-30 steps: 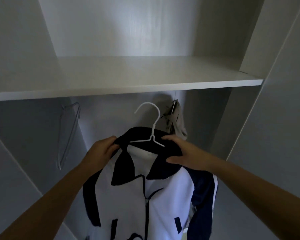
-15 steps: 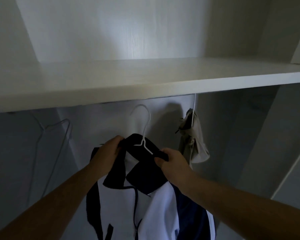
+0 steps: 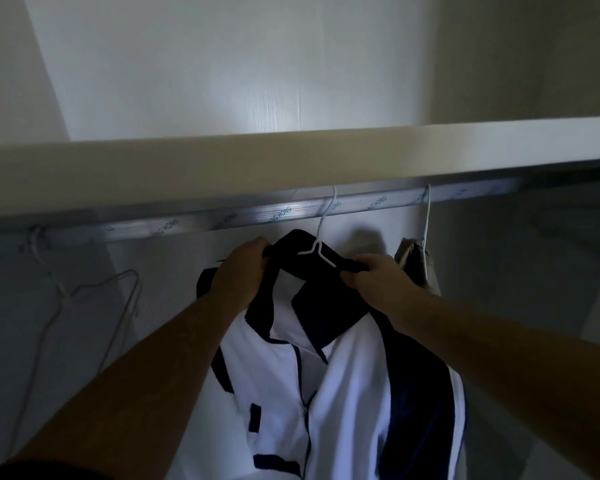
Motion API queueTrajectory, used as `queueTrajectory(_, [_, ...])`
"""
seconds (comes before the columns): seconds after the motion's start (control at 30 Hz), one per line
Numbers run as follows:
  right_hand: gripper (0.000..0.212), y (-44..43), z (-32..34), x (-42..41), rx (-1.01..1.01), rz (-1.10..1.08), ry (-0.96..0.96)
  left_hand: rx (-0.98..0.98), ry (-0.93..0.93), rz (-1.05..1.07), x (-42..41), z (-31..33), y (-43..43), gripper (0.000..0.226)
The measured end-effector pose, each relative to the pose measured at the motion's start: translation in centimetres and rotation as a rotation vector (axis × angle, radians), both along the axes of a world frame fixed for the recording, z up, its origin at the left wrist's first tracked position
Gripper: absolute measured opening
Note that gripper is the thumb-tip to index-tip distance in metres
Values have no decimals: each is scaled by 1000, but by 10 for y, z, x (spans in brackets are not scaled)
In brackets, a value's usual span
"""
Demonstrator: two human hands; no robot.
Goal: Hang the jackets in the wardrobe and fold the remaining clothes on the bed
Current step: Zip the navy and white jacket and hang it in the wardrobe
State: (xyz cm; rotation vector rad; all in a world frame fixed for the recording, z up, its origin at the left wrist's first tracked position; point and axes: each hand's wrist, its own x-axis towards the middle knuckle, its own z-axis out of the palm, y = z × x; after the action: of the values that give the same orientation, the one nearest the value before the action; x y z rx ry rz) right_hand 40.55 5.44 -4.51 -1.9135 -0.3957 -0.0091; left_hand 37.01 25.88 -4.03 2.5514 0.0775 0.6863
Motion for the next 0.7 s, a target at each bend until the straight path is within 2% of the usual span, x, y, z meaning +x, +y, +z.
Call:
queueTrajectory(0.23, [6, -10, -27, 10, -201, 102, -140, 1, 64, 85, 6, -36, 1, 19])
queueTrajectory(0.33, [17, -23, -28, 18, -321, 93, -271, -30, -3, 16, 3, -47, 1, 22])
queueTrajectory(0.4, [31, -32, -33, 11, -405, -48, -434, -52, -28, -13, 0, -51, 1, 21])
queueTrajectory(0.47, [47, -39, -48, -10, -470, -239, -693, -81, -33, -13, -2, -53, 0, 20])
queueTrajectory(0.53, [54, -42, -77, -41, -467, -231, -835, -93, -47, -17, -4, -55, -1, 20])
queueTrajectory(0.6, [50, -42, -119, -66, -475, -108, -801, -86, -53, -17, -6, -56, -2, 20])
queueTrajectory(0.7, [30, -36, -175, -81, -461, 9, -505, -55, -55, -13, -7, -58, -3, 20])
